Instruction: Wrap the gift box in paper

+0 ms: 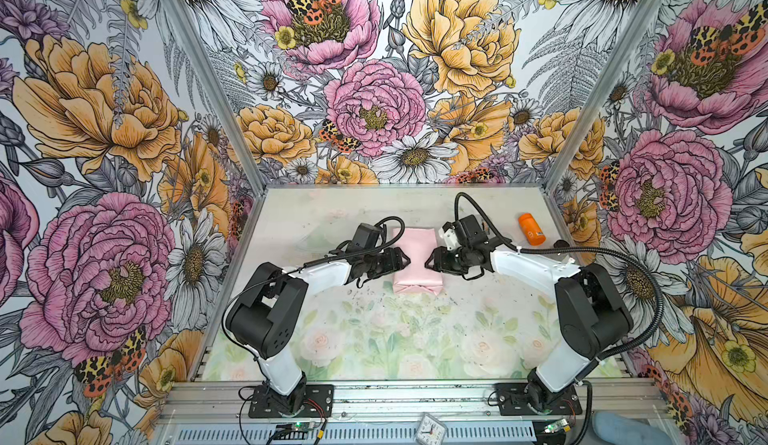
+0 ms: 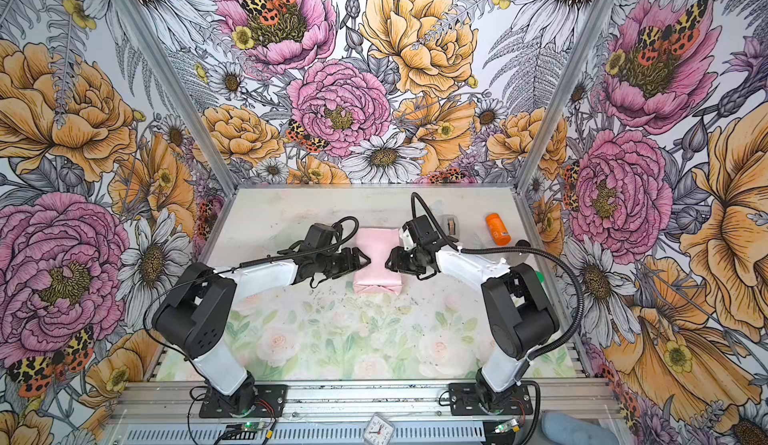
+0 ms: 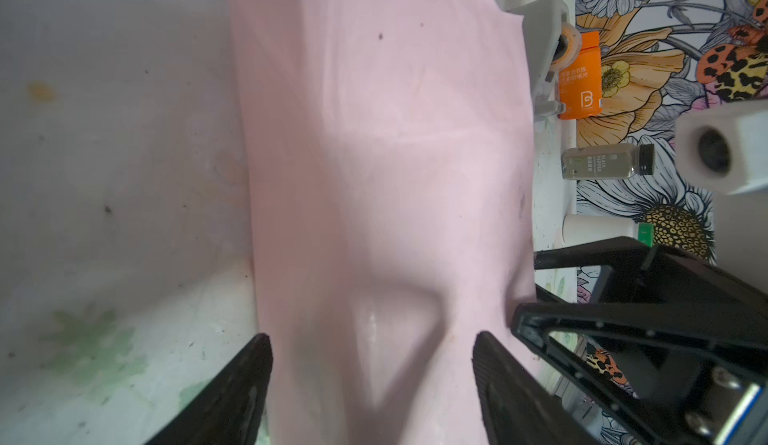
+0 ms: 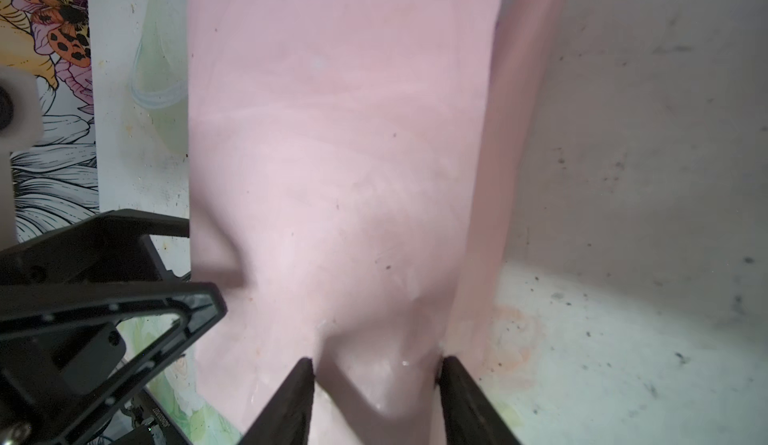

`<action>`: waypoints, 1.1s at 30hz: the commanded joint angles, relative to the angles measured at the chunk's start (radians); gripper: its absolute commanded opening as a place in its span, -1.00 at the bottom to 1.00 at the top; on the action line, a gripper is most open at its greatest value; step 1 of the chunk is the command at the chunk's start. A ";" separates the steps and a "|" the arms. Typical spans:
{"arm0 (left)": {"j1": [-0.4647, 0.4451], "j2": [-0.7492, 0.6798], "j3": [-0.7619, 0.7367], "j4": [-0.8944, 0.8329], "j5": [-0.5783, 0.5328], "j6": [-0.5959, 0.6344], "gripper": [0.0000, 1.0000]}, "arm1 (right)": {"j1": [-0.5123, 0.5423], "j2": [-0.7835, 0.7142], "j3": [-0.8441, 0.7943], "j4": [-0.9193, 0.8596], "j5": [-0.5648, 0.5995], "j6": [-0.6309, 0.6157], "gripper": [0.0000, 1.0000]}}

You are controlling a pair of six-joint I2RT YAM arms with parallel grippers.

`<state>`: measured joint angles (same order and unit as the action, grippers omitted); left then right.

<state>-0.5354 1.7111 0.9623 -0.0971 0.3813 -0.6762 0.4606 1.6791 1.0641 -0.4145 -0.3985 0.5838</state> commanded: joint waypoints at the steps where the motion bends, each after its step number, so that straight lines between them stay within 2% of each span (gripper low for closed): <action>1: -0.019 -0.010 -0.012 0.055 0.022 -0.028 0.56 | 0.026 -0.046 -0.050 0.019 -0.019 0.026 0.01; 12: -0.090 -0.101 -0.107 0.083 -0.019 -0.091 0.55 | 0.084 -0.229 -0.248 0.080 0.047 0.139 0.03; 19: -0.052 -0.182 -0.118 0.023 -0.051 -0.079 0.60 | 0.013 -0.354 -0.273 0.018 0.057 0.115 0.10; 25: 0.003 -0.200 -0.095 -0.017 -0.031 -0.050 0.60 | -0.080 -0.317 -0.172 -0.074 0.034 0.027 0.10; 33: 0.015 -0.147 -0.076 -0.018 0.004 -0.043 0.56 | -0.091 -0.183 -0.093 -0.088 -0.075 0.026 0.11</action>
<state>-0.5228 1.5429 0.8627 -0.1059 0.3634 -0.7441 0.3660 1.4647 0.9485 -0.4755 -0.4217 0.6270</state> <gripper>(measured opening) 0.780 0.556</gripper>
